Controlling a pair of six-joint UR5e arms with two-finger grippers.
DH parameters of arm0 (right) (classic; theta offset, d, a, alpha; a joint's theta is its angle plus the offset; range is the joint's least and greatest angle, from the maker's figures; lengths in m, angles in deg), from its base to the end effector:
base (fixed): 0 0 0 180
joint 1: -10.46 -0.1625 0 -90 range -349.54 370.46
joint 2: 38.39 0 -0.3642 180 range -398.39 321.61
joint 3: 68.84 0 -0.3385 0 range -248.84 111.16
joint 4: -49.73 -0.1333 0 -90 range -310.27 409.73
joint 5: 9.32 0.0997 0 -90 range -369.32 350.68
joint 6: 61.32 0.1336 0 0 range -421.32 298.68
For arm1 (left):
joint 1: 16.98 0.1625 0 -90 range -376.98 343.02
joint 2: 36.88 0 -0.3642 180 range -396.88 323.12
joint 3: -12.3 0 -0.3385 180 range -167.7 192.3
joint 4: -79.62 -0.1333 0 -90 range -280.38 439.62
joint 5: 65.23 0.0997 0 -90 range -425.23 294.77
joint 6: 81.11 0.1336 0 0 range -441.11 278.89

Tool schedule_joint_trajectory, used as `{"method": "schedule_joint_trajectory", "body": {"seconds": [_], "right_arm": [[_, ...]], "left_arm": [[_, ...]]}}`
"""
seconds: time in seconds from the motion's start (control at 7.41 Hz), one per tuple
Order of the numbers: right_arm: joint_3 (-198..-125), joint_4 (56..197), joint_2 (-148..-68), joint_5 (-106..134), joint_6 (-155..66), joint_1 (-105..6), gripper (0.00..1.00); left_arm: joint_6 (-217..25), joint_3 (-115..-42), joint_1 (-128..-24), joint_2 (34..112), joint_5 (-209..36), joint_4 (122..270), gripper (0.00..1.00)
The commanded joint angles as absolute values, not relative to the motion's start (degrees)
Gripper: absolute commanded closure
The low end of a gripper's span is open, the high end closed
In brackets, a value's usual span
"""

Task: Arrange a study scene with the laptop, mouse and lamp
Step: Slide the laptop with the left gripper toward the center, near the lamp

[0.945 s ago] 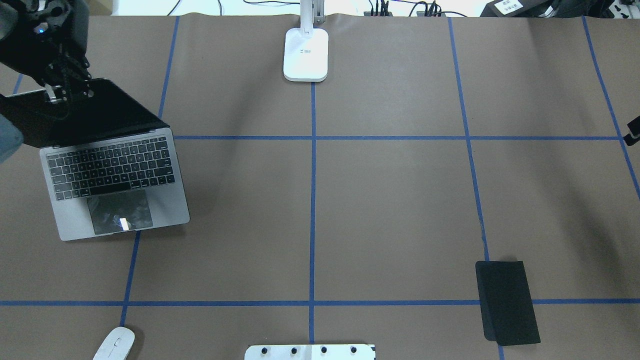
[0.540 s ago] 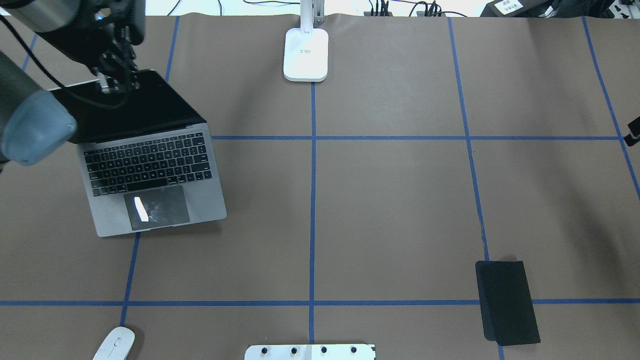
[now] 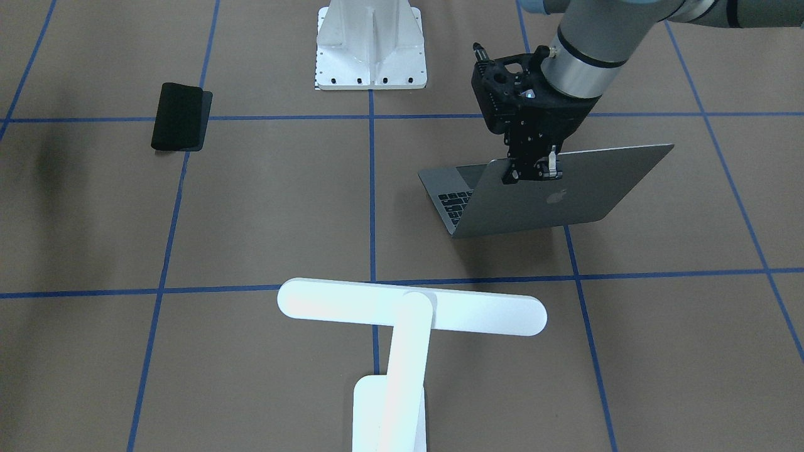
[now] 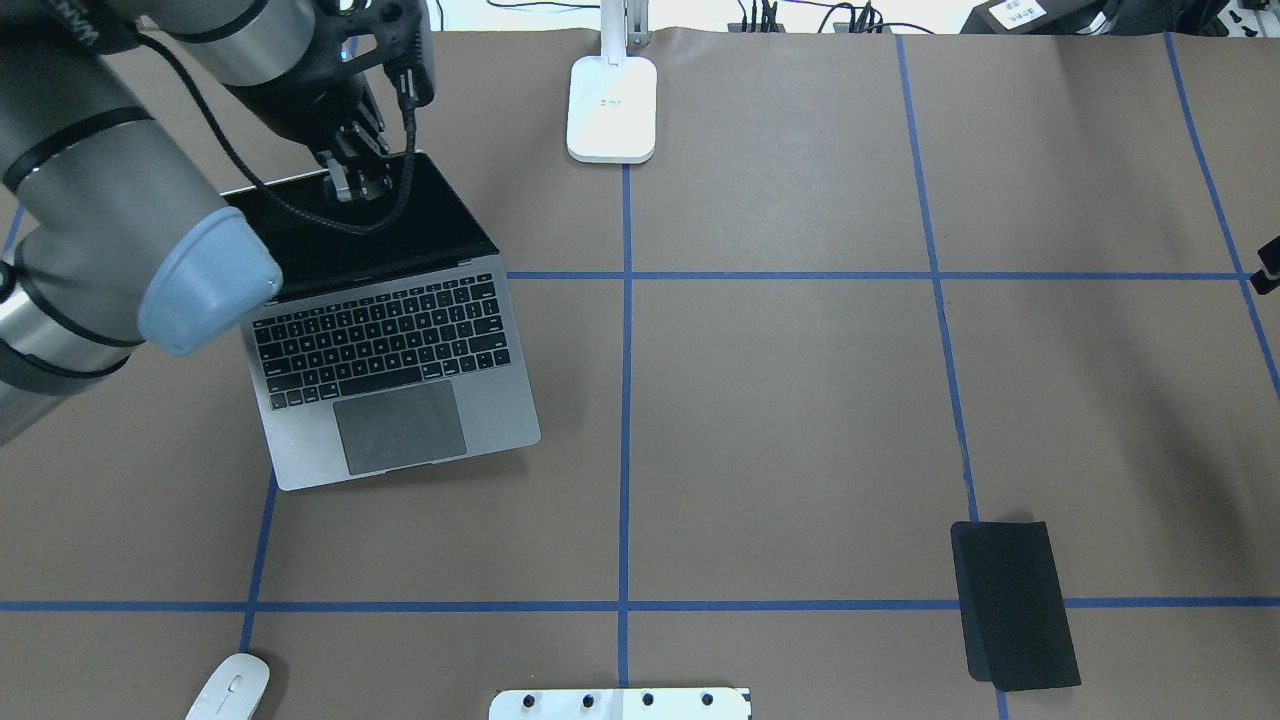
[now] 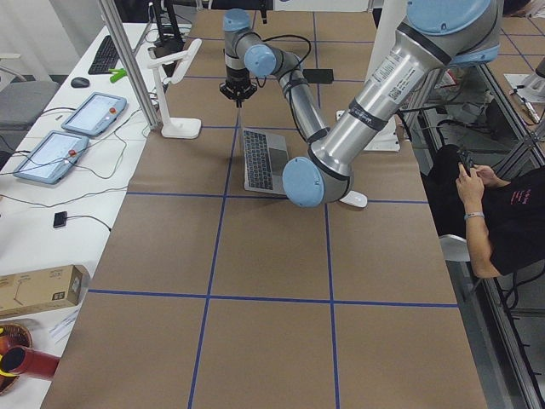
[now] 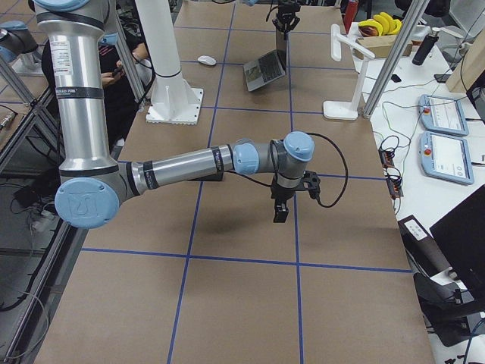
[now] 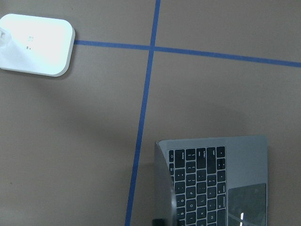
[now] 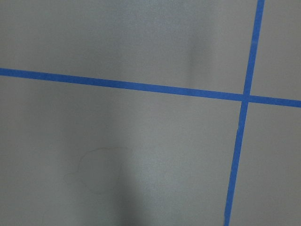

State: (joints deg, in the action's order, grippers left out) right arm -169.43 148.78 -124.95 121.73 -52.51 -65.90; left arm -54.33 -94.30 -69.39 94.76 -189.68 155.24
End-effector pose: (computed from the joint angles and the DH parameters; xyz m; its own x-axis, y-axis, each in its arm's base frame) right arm -0.0638 -0.4561 0.5357 0.7469 -0.0822 0.6598 0.1220 0.9924 -0.0144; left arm 0.3010 -0.4856 0.1572 0.1717 0.9838 -0.0519 -0.5793 0.1435 0.8024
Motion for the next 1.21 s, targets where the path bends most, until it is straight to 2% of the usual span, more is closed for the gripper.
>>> {"method": "schedule_joint_trajectory", "body": {"seconds": [0.0, 0.54, 1.08], "right_arm": [[-169.3, 148.78, -124.96, 121.73, -52.44, -65.92, 0.0], [-169.21, 148.78, -124.79, 121.64, -52.44, -65.83, 0.0], [-168.77, 148.78, -124.61, 121.64, -52.53, -65.83, 0.0]], "left_arm": [[-54.74, -90.38, -69.19, 99.33, -189.51, 155.11, 1.0], [-54.74, -83.7, -69.19, 105.32, -188.02, 155.2, 1.0], [-56.49, -84.03, -64.89, 106.73, -183.88, 155.29, 1.0]]}}
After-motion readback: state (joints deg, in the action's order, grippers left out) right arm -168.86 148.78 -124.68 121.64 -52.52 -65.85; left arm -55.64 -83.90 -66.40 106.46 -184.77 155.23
